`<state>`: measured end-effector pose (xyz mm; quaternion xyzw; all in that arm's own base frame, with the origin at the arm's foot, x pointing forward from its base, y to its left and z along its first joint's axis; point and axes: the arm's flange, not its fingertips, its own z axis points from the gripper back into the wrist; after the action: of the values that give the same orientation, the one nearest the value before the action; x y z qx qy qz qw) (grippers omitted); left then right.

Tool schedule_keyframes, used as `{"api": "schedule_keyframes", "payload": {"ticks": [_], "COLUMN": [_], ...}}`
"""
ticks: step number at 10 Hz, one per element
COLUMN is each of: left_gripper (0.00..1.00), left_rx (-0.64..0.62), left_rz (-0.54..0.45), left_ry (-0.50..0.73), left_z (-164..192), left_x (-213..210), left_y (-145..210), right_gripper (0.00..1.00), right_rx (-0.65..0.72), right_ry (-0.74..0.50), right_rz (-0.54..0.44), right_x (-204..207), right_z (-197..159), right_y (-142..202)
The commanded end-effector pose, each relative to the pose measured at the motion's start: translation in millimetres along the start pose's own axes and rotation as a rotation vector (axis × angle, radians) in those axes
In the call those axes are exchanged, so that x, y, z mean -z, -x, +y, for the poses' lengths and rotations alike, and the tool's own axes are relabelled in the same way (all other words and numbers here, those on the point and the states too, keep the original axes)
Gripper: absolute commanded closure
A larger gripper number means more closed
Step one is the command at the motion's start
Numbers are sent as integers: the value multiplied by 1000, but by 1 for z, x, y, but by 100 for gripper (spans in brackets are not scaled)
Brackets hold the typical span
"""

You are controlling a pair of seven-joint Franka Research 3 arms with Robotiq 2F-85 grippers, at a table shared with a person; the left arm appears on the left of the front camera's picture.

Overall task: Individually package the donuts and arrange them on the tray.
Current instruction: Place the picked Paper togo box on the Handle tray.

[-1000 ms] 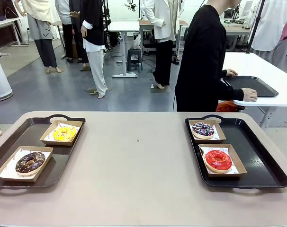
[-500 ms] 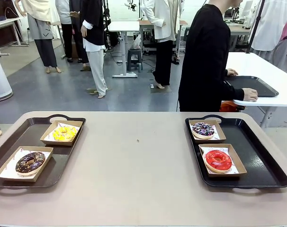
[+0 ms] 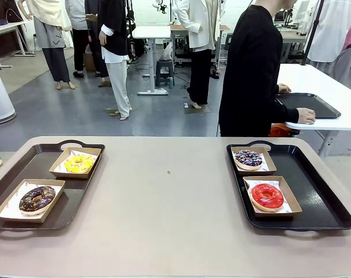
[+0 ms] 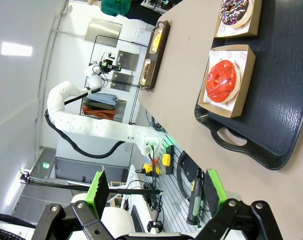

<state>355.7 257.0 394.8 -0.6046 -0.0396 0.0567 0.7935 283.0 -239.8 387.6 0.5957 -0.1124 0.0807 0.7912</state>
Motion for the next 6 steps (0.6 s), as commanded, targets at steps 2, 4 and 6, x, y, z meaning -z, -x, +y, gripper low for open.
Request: {"api": "schedule_keyframes", "payload": {"ticks": [2, 4, 6], "left_gripper": [0, 0, 0], "left_rx": [1, 1, 1], "left_rz": [-5, -5, -5], "left_ry": [2, 2, 2], "left_z": [-1, -1, -1], "left_x": [-2, -2, -2], "left_y": [2, 2, 2], "right_gripper": [0, 0, 0], "right_rx": [-5, -5, -5], "right_ry": [-3, -3, -3], "right_rz": [2, 2, 2], "right_x": [1, 1, 1], "right_z": [1, 1, 1], "right_y": [3, 3, 3]}}
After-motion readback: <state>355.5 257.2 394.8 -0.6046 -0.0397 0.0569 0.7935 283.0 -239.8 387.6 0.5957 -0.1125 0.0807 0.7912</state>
